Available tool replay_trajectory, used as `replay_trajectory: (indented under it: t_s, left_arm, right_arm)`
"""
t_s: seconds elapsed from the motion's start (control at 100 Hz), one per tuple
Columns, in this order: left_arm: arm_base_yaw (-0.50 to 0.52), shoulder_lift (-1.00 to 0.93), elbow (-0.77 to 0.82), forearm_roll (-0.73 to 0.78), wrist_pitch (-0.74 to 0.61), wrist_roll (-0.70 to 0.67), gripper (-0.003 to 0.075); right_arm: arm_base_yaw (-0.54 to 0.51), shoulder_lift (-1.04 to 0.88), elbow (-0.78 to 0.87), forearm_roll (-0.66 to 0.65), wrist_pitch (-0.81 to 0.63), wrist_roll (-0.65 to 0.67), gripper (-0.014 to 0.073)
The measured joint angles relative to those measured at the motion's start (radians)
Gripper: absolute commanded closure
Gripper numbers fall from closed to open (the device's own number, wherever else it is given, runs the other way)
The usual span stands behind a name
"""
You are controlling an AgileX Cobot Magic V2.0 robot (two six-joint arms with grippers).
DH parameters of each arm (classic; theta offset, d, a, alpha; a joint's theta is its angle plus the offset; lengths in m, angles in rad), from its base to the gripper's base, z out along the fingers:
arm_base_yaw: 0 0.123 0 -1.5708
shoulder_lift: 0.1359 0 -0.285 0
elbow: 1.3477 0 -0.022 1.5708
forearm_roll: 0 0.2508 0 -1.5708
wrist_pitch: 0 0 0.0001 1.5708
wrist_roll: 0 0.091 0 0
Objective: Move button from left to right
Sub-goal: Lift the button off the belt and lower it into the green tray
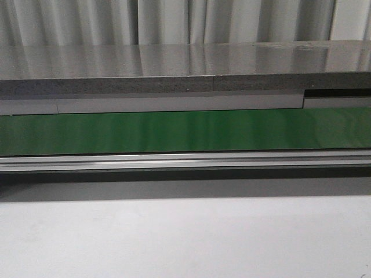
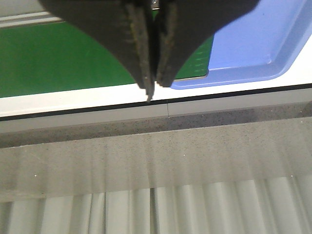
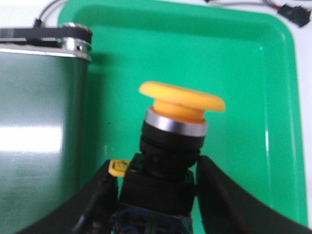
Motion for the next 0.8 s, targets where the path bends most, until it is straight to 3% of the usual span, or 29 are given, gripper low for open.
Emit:
replay_trajectory:
  t_s: [0.19, 0.5, 0.8]
  left_arm:
    - [0.0, 0.0, 0.0, 0.0, 0.0, 0.0, 0.074]
    - [0.0, 0.0, 0.0, 0.0, 0.0, 0.0, 0.074]
    - [0.0, 0.0, 0.0, 0.0, 0.0, 0.0, 0.074]
  right_arm:
    - [-0.018, 0.095, 0.0, 0.062, -0.001, -0.082, 0.0488]
    - [-0.018, 0.178, -0.001, 0.071, -0.023, -0.104, 0.0487]
    - [-0.018, 0.193, -0.005, 0.073, -0.041, -0.105, 0.0324]
